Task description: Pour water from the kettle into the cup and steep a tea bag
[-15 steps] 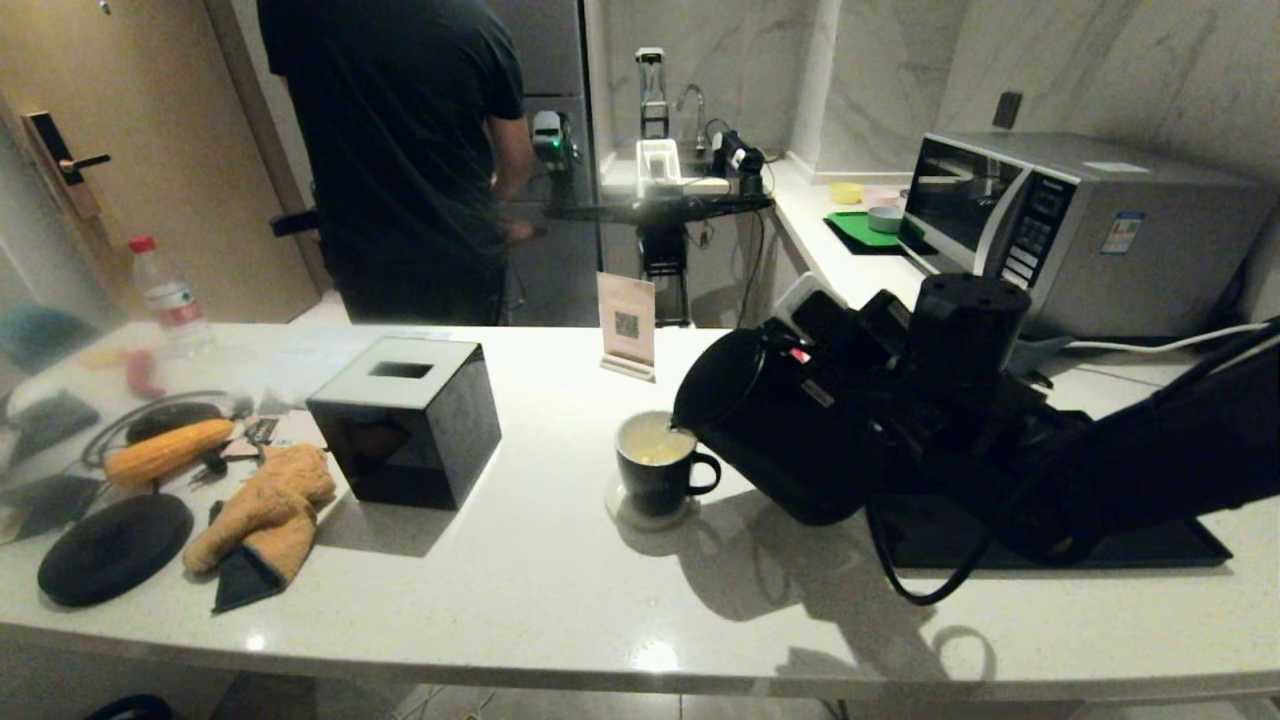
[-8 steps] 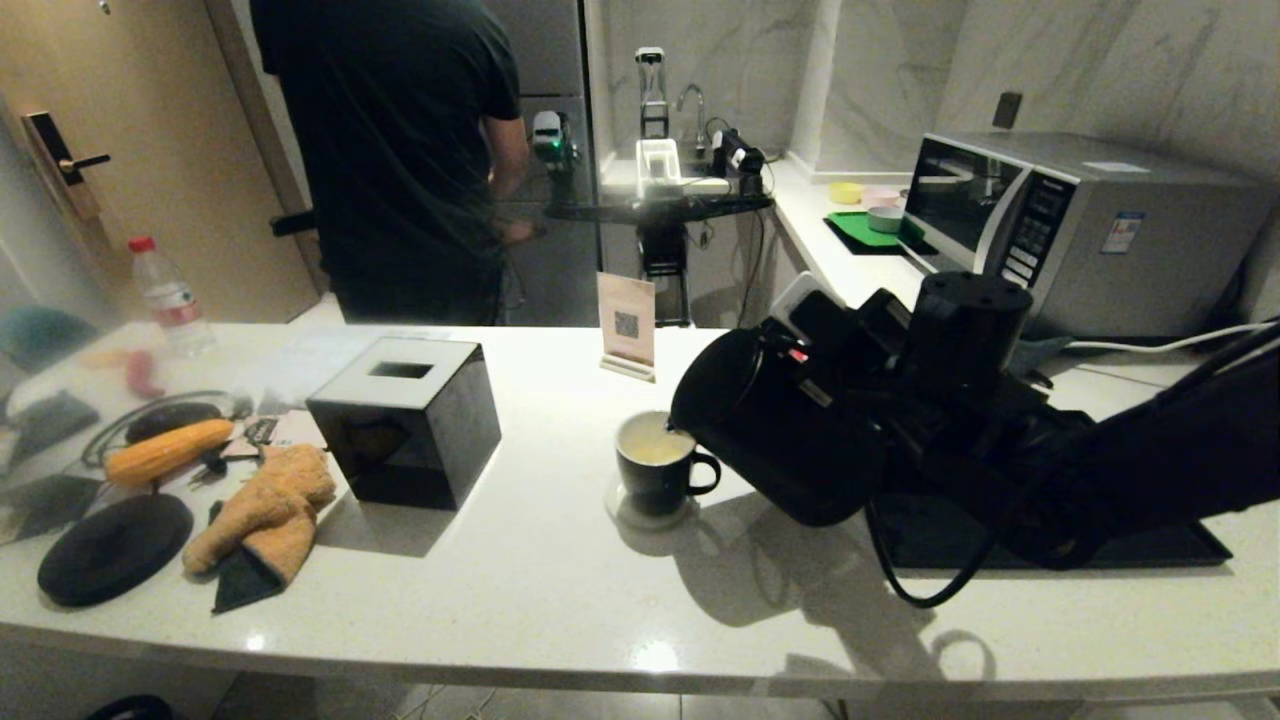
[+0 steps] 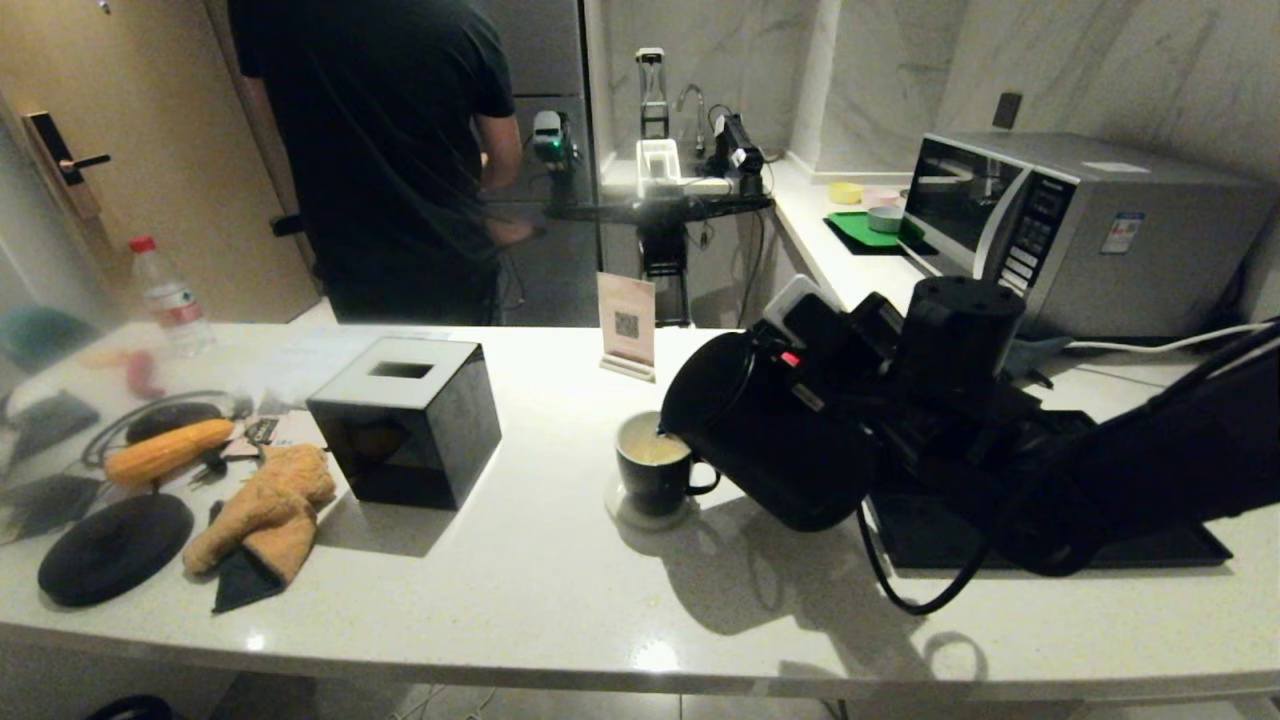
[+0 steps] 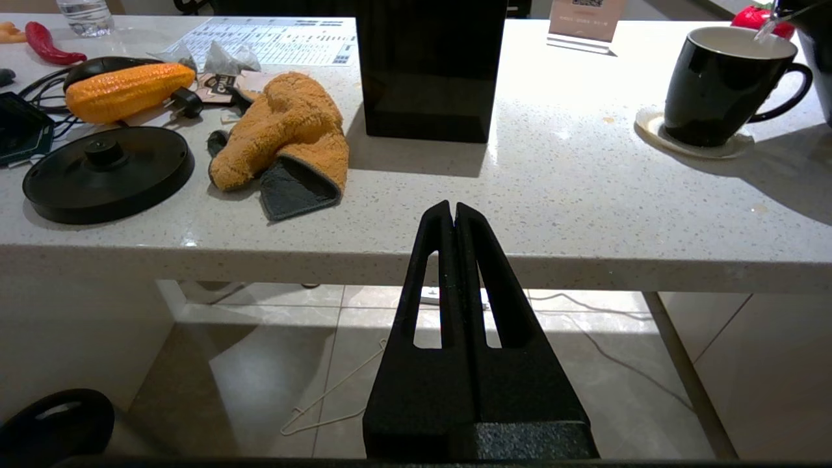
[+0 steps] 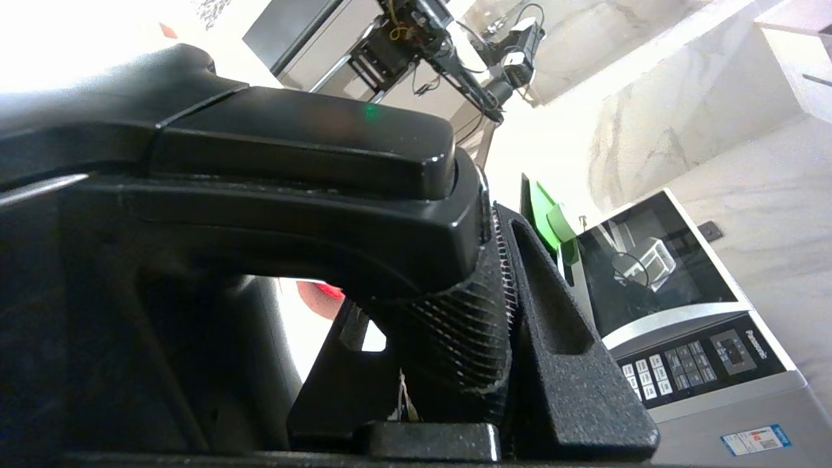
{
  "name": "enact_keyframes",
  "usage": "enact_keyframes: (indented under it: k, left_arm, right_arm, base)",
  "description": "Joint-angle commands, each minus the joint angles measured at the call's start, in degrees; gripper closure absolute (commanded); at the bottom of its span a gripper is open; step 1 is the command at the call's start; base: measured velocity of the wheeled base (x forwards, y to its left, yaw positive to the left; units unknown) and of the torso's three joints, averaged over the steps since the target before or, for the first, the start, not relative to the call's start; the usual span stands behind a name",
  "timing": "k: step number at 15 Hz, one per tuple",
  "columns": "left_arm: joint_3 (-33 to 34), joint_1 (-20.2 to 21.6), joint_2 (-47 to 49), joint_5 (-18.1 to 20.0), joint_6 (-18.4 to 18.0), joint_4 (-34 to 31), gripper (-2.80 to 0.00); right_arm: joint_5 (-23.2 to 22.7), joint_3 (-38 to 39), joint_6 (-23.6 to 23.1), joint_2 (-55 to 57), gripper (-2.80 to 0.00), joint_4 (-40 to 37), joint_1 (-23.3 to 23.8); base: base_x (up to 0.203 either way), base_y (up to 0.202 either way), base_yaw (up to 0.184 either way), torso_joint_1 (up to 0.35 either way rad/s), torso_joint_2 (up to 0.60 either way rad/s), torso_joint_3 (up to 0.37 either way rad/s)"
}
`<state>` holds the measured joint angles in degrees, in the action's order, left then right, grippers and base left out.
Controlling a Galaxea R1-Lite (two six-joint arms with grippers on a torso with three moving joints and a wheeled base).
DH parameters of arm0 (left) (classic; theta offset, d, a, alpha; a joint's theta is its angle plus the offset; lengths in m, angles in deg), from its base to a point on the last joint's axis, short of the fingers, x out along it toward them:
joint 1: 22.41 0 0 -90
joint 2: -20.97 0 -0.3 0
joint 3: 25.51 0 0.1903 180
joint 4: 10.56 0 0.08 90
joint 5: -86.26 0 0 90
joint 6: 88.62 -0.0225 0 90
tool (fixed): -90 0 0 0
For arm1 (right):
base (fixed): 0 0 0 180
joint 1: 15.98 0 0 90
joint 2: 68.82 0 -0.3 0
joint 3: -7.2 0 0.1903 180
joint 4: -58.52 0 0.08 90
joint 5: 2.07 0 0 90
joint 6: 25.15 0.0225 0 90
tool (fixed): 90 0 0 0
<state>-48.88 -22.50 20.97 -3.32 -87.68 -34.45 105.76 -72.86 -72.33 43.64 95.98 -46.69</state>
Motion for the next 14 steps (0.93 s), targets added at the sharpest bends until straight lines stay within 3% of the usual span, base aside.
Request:
enact_keyframes:
  k: [1, 5, 14]
  left_arm:
    - [0.0, 0.01, 0.0, 0.01, 0.03, 0.0, 0.0]
    - [0.0, 0.01, 0.0, 0.01, 0.03, 0.0, 0.0]
    - [0.0, 0.01, 0.0, 0.01, 0.03, 0.0, 0.0]
  right_arm:
    - [0.11, -0.25, 0.42, 0.31, 0.0, 1.4, -0.05]
    - [0.46, 0.18, 3.77, 0.13, 0.0, 3.34, 0.02]
    - [0.62, 1.58, 6.73, -1.04, 0.0, 6.75, 0.03]
  base:
    - [0.0, 0.0, 0.0, 0.0, 0.0, 0.0]
    - [0.0, 0.0, 0.0, 0.0, 0.0, 0.0]
    - [0.0, 0.0, 0.0, 0.0, 0.0, 0.0]
